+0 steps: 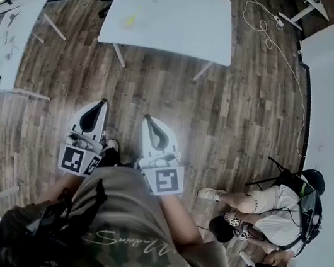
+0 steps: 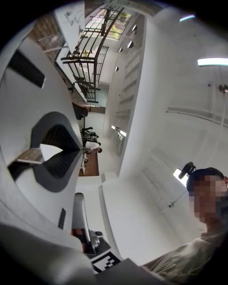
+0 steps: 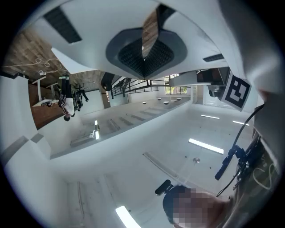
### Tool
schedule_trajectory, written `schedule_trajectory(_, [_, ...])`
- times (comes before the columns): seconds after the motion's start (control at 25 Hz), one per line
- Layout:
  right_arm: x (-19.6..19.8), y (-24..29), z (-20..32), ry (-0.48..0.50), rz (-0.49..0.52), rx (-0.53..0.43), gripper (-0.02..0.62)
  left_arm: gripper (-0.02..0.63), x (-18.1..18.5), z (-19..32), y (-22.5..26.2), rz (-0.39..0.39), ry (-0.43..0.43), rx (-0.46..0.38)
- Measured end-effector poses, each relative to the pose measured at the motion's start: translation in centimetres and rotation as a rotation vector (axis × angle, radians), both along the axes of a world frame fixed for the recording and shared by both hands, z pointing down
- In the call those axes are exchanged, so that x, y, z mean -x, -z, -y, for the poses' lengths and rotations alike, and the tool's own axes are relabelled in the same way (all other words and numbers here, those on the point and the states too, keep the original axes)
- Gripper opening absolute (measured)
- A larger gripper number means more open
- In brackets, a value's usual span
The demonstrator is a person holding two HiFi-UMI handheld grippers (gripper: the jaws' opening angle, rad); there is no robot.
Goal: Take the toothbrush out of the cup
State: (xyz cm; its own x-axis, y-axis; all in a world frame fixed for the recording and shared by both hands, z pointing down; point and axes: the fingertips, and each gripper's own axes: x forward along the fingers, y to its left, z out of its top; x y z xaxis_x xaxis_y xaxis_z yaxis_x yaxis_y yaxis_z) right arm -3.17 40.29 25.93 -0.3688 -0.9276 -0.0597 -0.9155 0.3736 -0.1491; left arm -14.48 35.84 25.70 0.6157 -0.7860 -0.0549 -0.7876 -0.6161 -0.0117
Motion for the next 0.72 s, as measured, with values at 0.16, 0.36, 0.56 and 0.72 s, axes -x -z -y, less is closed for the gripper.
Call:
schedule_trajectory(0.16, [-2.2, -0.7, -0.7, 0.026, 0.016, -0.014, 0.006, 0.011, -0.3, 0.1, -0.9, 0.000, 0.062, 0.041])
schedule_trajectory(0.36, [-3.9, -3.1, 1.1, 0.005, 0.025, 0.068, 0.006, 0.011, -1.4, 0.8, -1.8, -0.026, 0.078, 0.063])
schedule_trajectory(0.56, [-4.7, -4.7, 4.4, 0.002, 0.016, 0.080, 0.006, 0.011, -2.2, 3.3, -2.5, -0.026, 0.062, 0.067])
schedule_trajectory(0.72, [-4.7, -5.3, 6.9, -0.028, 0.013, 0.081, 0.006, 0.011, -2.5, 7.1, -2.5, -0.025, 0.034, 0.028])
